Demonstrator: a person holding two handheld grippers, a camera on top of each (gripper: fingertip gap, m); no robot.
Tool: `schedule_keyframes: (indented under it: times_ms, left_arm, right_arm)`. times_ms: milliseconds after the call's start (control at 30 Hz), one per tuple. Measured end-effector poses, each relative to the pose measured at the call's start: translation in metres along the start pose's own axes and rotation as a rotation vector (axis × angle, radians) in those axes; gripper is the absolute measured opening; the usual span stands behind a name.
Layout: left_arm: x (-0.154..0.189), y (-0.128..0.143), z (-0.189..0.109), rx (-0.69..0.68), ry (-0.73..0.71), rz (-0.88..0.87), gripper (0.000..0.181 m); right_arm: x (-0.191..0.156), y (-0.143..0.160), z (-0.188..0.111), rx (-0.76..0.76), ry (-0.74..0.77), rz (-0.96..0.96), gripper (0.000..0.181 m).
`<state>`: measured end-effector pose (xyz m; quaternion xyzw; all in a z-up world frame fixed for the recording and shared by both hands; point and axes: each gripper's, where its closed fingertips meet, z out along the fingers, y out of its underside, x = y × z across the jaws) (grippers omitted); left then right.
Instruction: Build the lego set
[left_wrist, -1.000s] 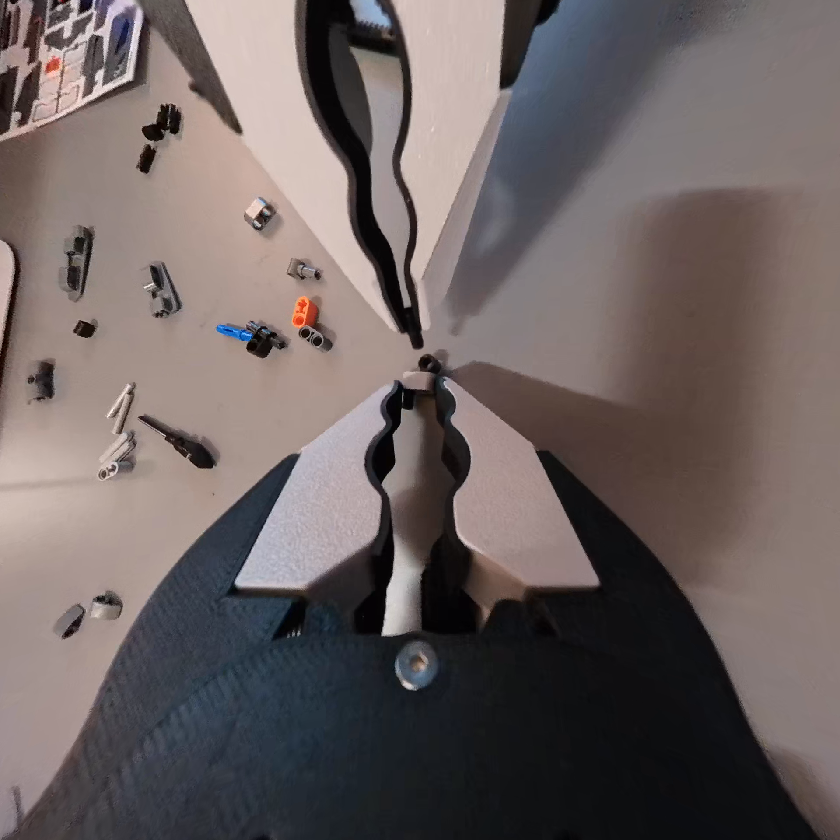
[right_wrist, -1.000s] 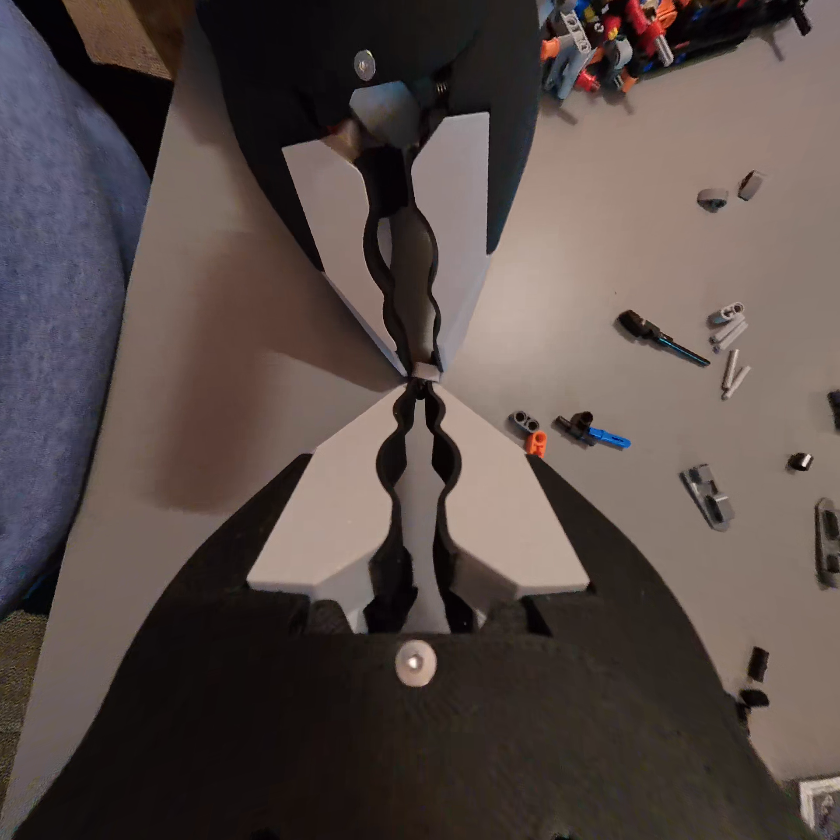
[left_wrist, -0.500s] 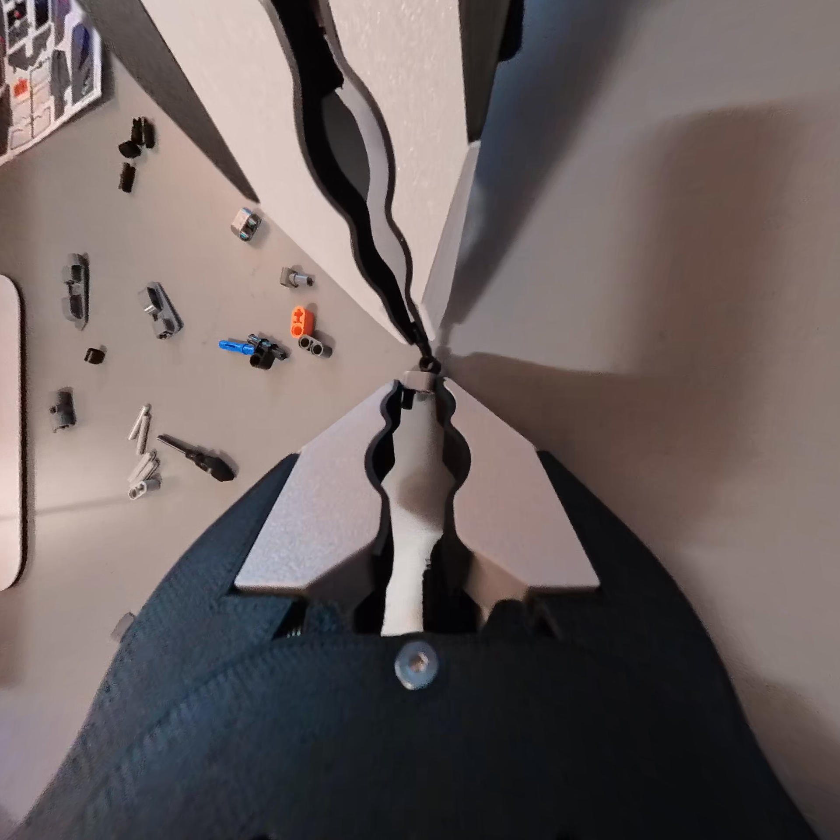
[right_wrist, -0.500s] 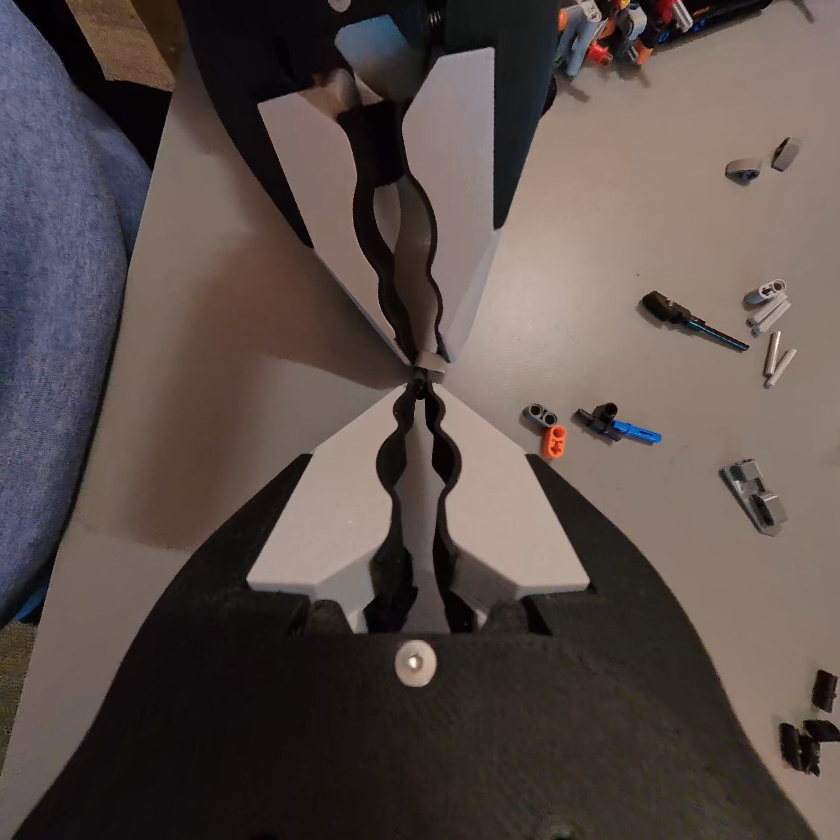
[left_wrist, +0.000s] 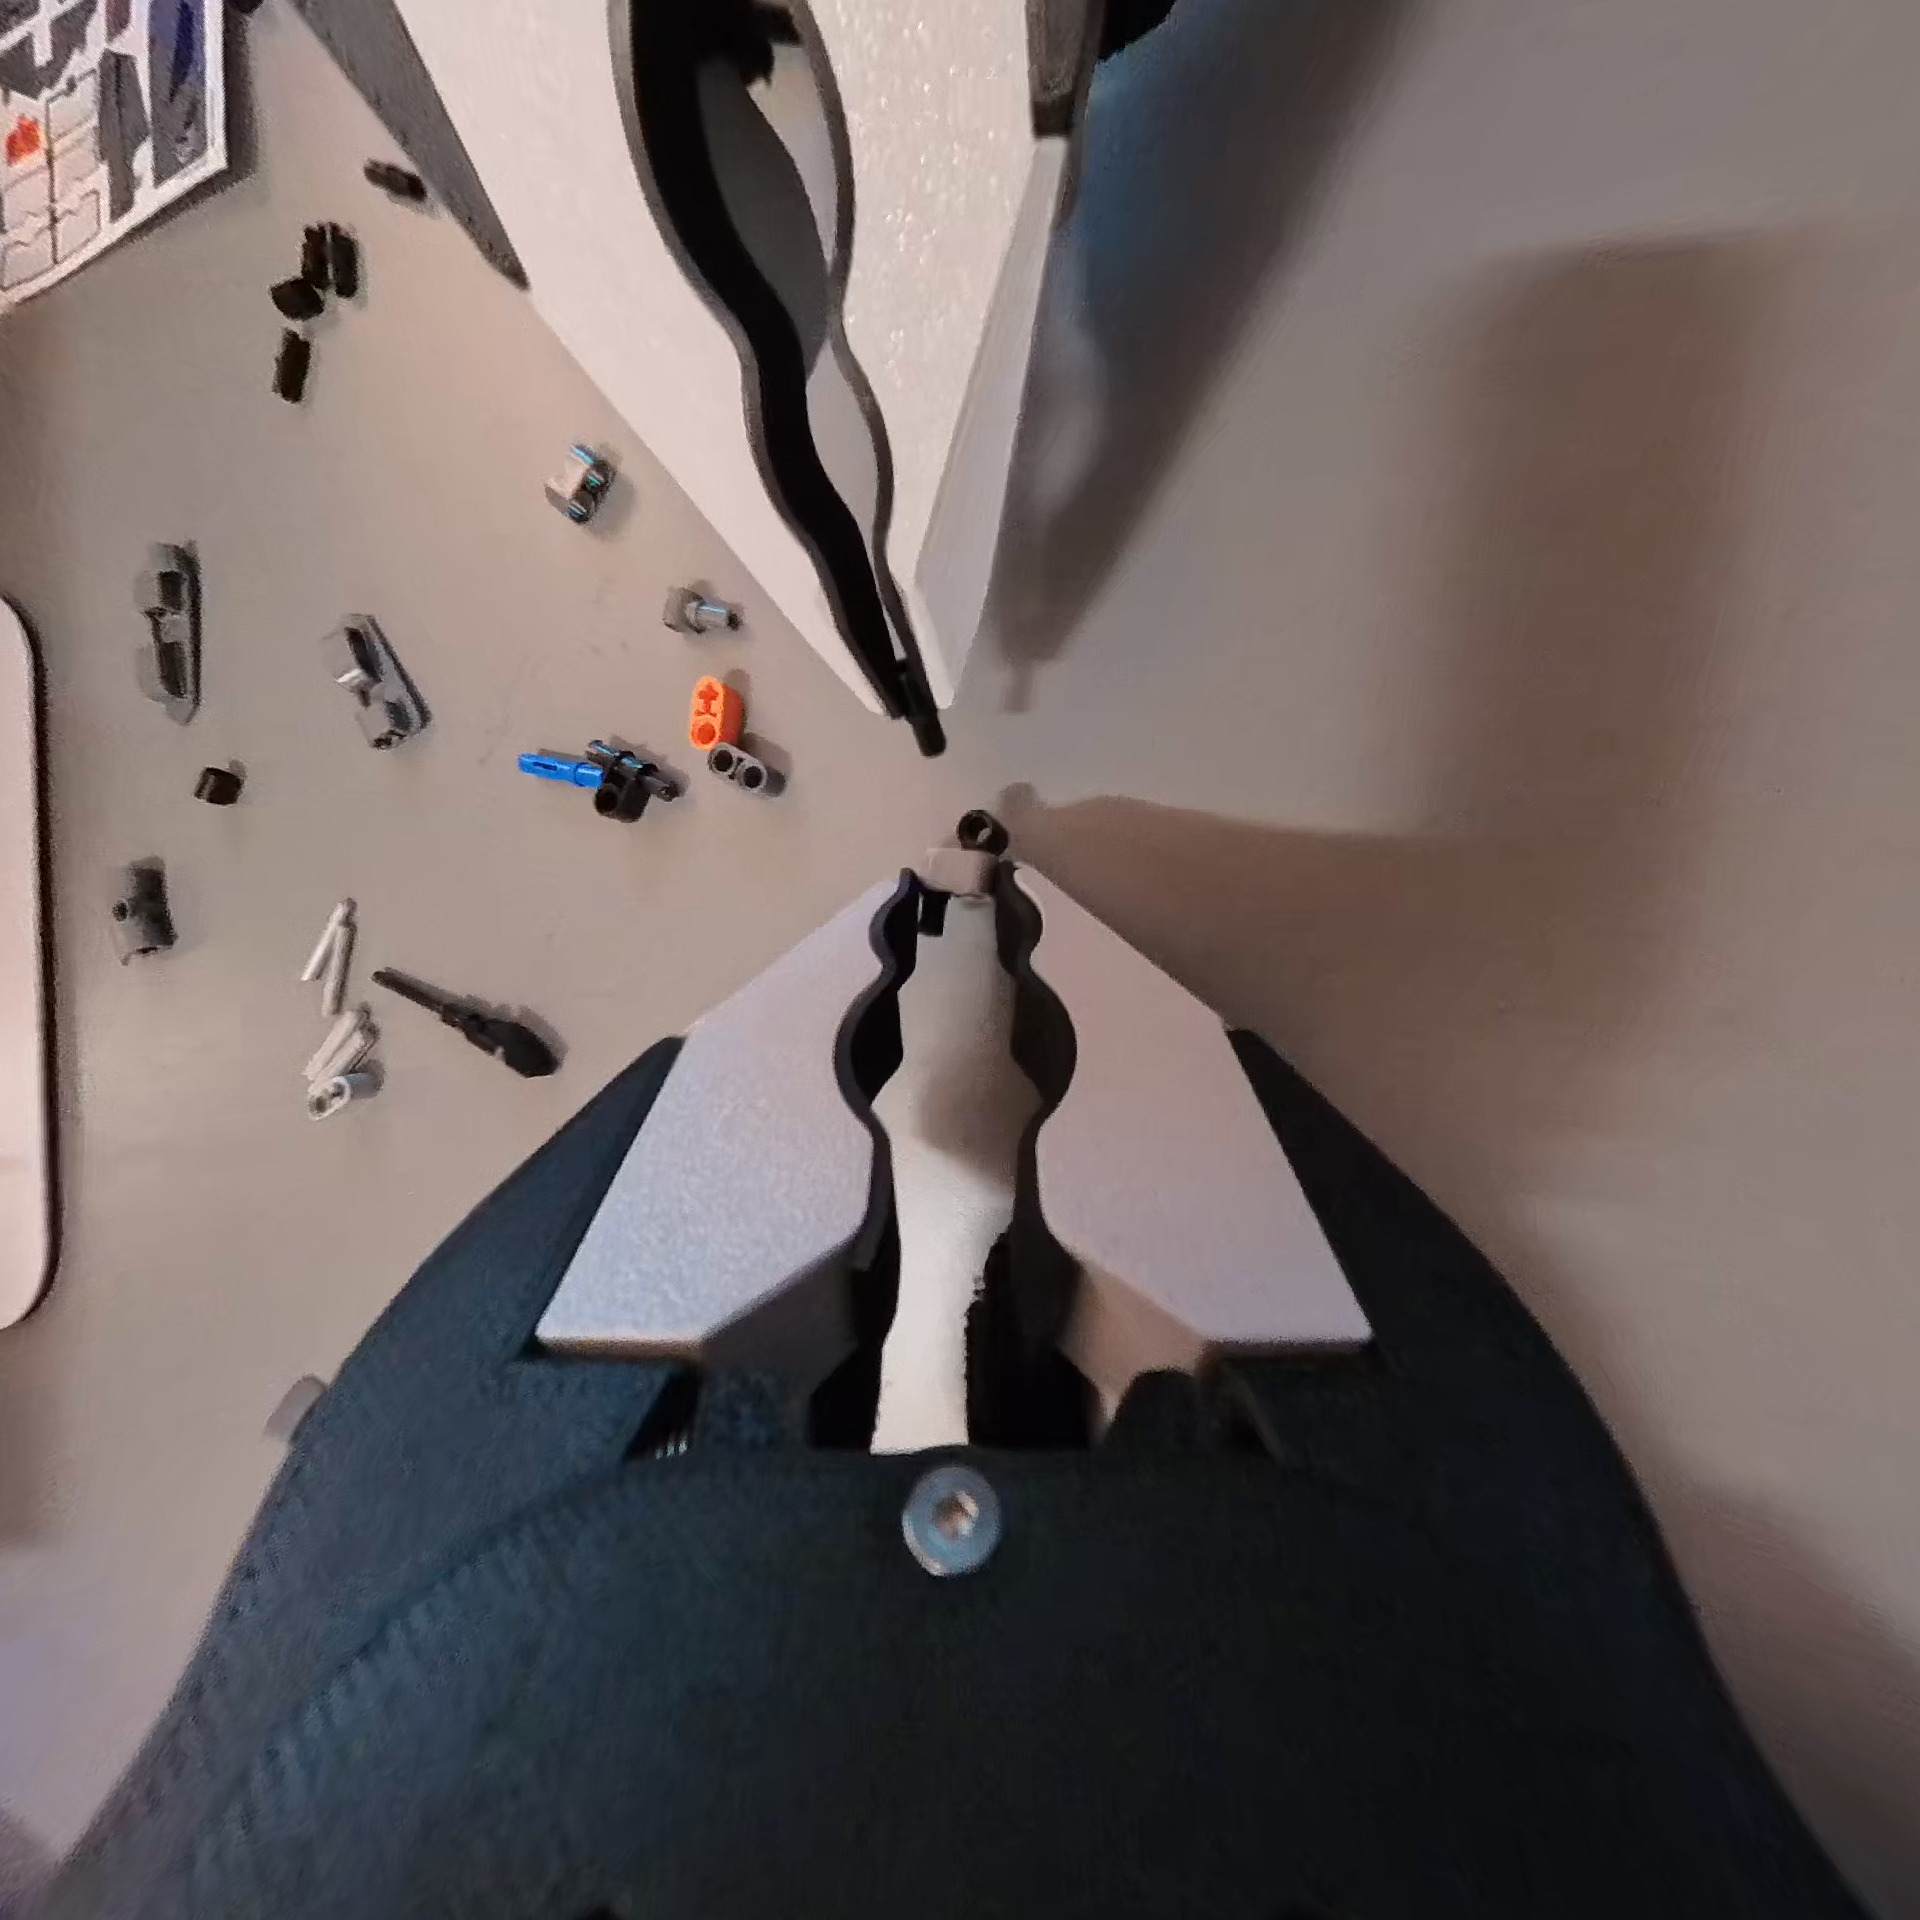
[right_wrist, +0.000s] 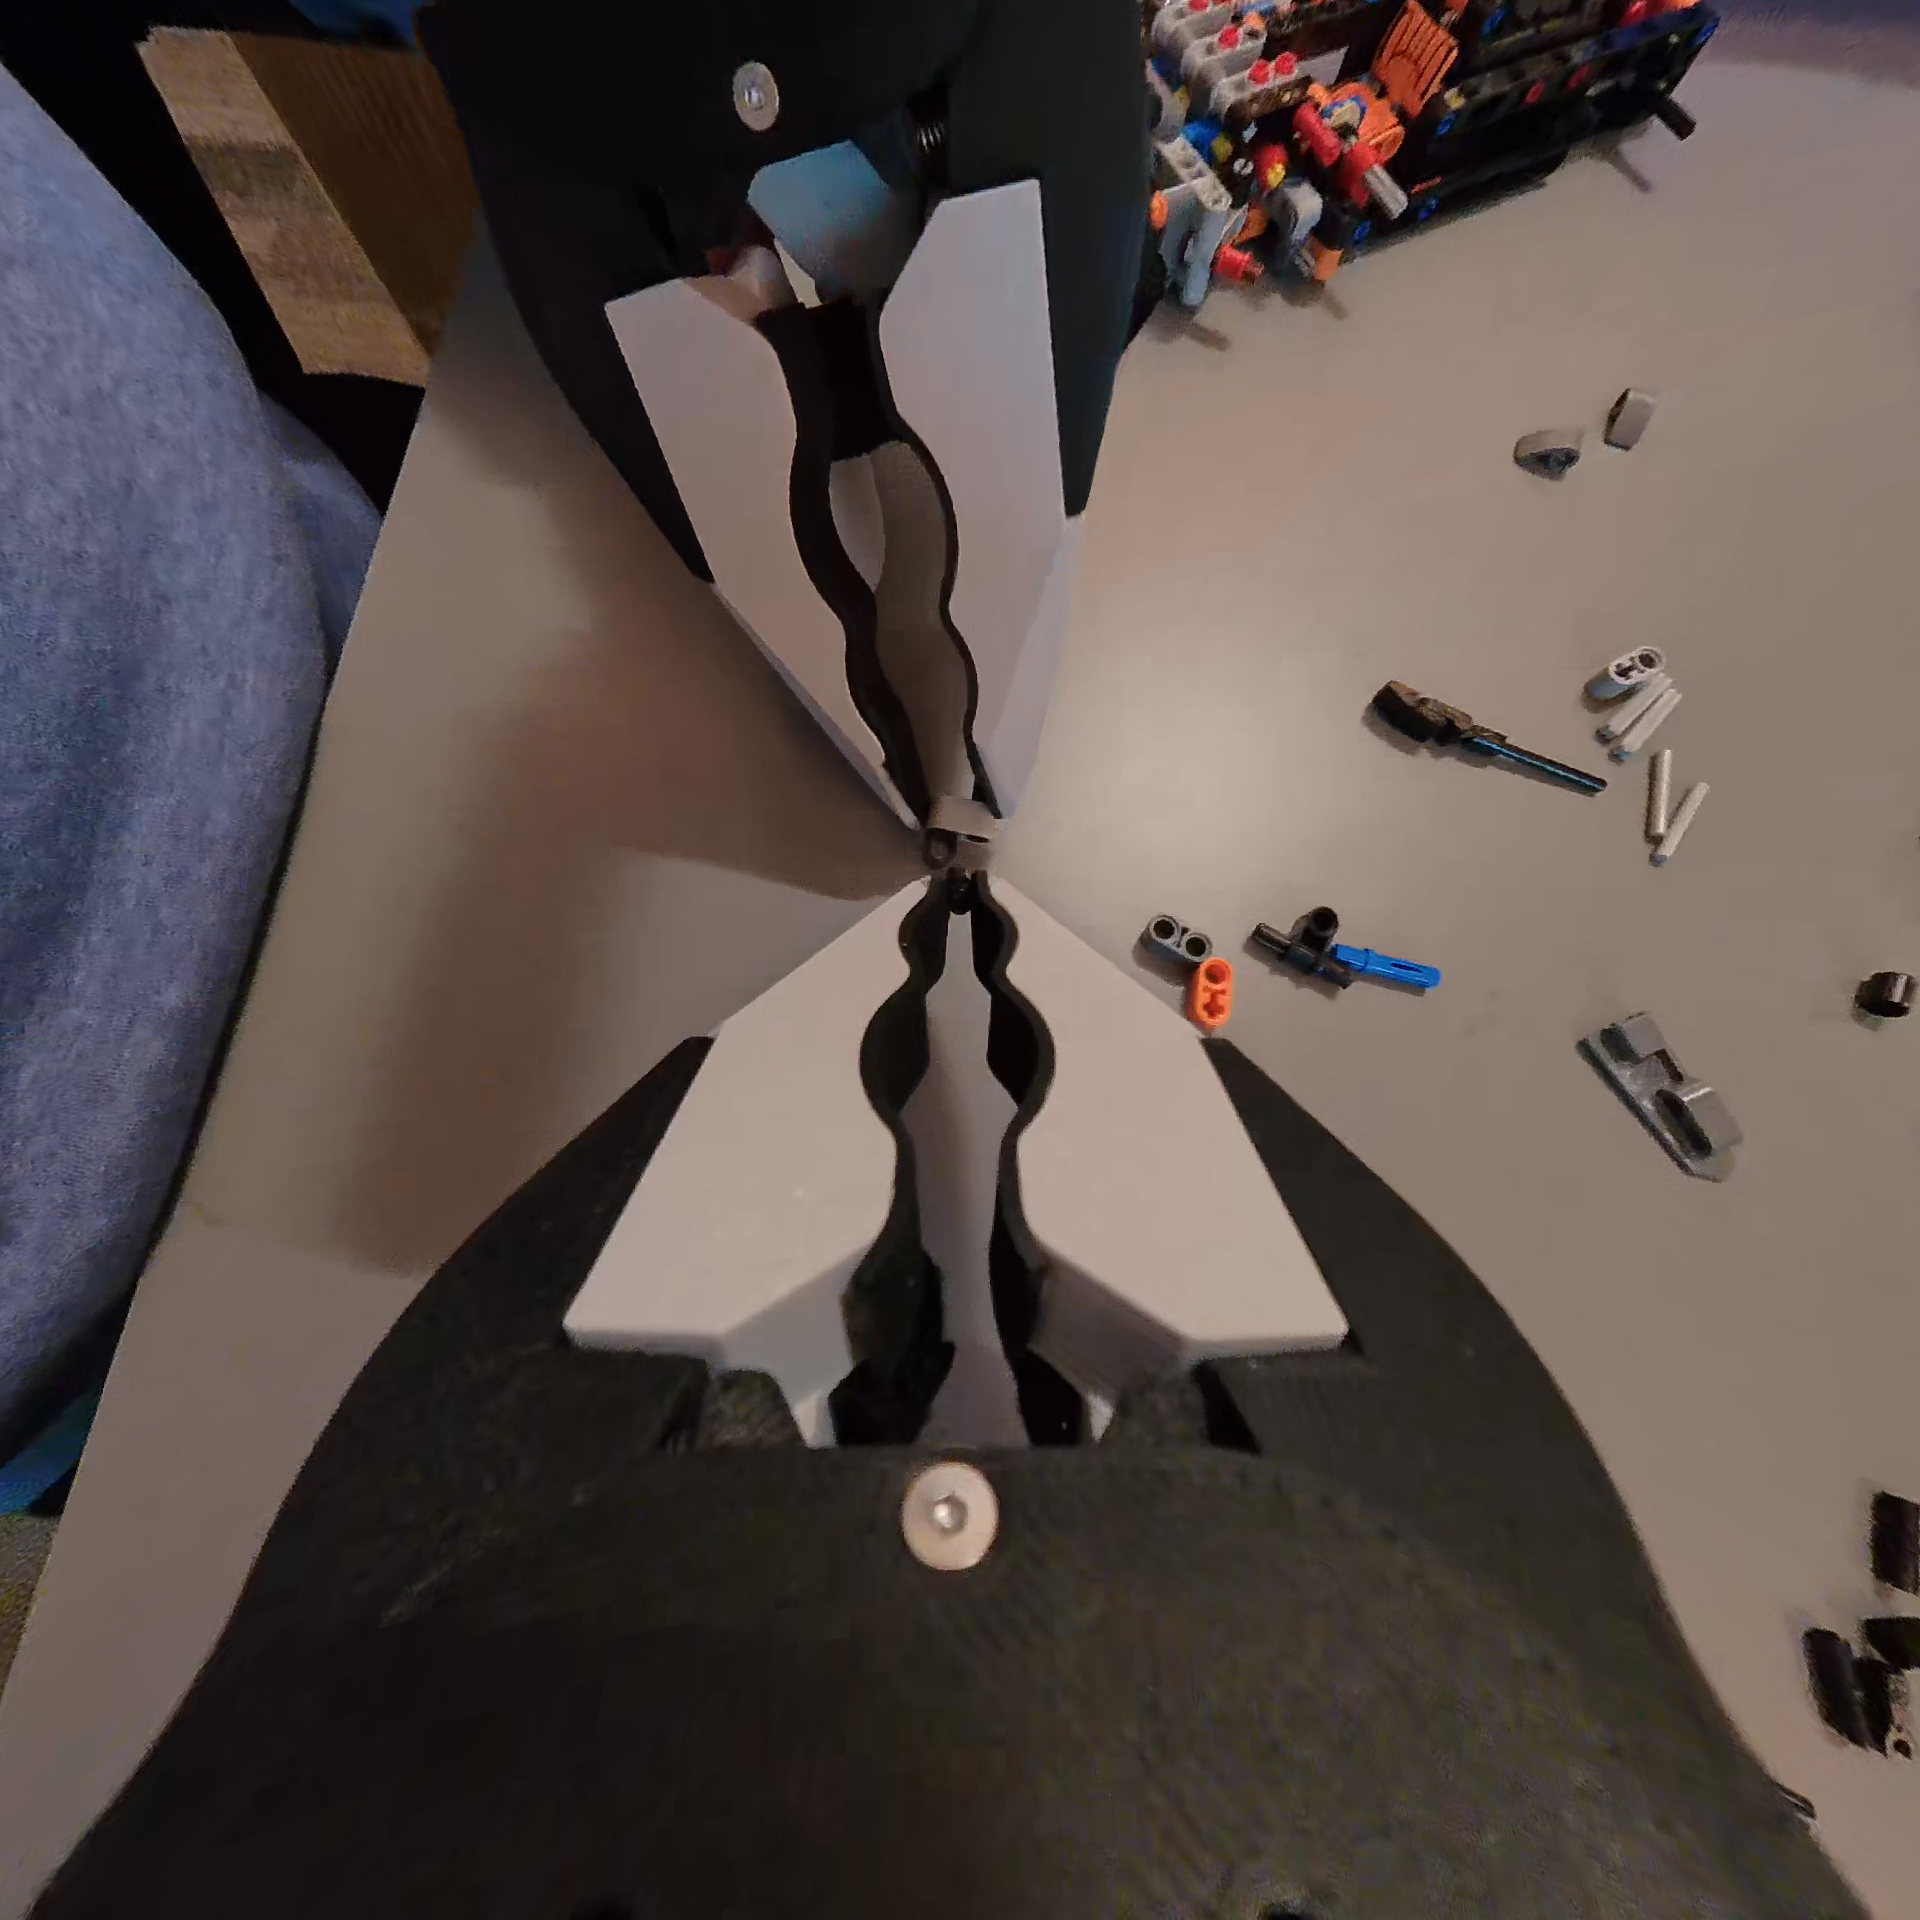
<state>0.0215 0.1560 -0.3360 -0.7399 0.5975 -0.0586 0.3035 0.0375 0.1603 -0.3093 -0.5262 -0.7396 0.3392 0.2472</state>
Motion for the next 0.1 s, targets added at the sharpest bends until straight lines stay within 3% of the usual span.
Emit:
schedule_keyframes:
  times_ms: [100]
  left_arm:
    - [-0.0029, 0.0002, -0.0021, -0.006, -0.005, -0.007, 0.013]
  right_arm:
    - [0.0048, -0.0036, -0.0056, 0.045, 0.005, 0.021, 0.001]
